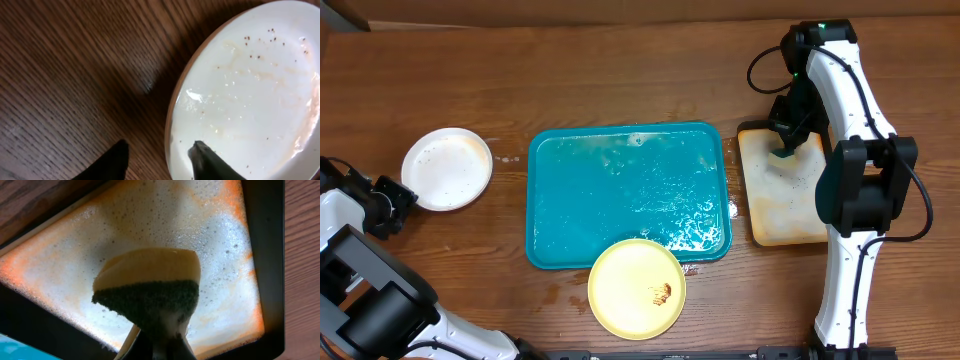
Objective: Clean dirty plates on tray and stack at the side
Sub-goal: 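Release the white plate and raise the left gripper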
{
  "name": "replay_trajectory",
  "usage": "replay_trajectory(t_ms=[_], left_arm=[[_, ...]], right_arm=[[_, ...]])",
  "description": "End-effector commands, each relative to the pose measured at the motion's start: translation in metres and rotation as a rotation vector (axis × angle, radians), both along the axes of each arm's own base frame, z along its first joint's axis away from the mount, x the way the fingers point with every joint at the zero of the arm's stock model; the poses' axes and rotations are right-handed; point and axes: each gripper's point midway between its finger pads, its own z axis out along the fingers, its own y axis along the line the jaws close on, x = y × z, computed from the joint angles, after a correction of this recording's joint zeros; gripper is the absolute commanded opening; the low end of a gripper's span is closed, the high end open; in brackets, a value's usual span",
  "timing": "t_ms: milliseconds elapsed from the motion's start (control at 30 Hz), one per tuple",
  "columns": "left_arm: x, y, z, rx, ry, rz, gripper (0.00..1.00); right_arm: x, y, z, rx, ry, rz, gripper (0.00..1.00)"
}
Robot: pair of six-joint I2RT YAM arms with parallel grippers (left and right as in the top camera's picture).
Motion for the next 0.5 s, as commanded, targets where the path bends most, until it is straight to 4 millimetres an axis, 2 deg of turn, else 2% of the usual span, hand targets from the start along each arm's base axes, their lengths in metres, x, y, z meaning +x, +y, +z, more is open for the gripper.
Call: replay_trajectory(t_ms=[0,67,133,267,367,467], left_arm=[[0.004,-0.006,-0.002,-0.004,0.007,-0.015,0.61],[0.01,-0.014,-0.001,-0.015,-0.005,-0.051,0.72],[0.02,-0.028,0.001,-0.036,-0.026,-0.089,0.71],[0.047,-0.064,0.018,-0.05,-0.067,-0.196,0.52],[0.068,-0.099,0.043,-0.027,-0.085,-0.308,0.51],[0.082,-0.145,0.074,0.028,-0.087,-0.468,0.51]], right_arm=[[0.0,0.0,0.006,0.002,-0.014,0.004,0.04],[0.0,0.0,0.006,0.002,-0.014,0.004,0.04],[0.0,0.0,0.006,0.002,-0.014,0.004,0.04],[0.0,0.0,0.006,0.002,-0.014,0.004,0.04],[0.0,0.0,0.006,0.002,-0.014,0.004,0.04],[0.0,0.0,0.006,0.002,-0.014,0.004,0.04]])
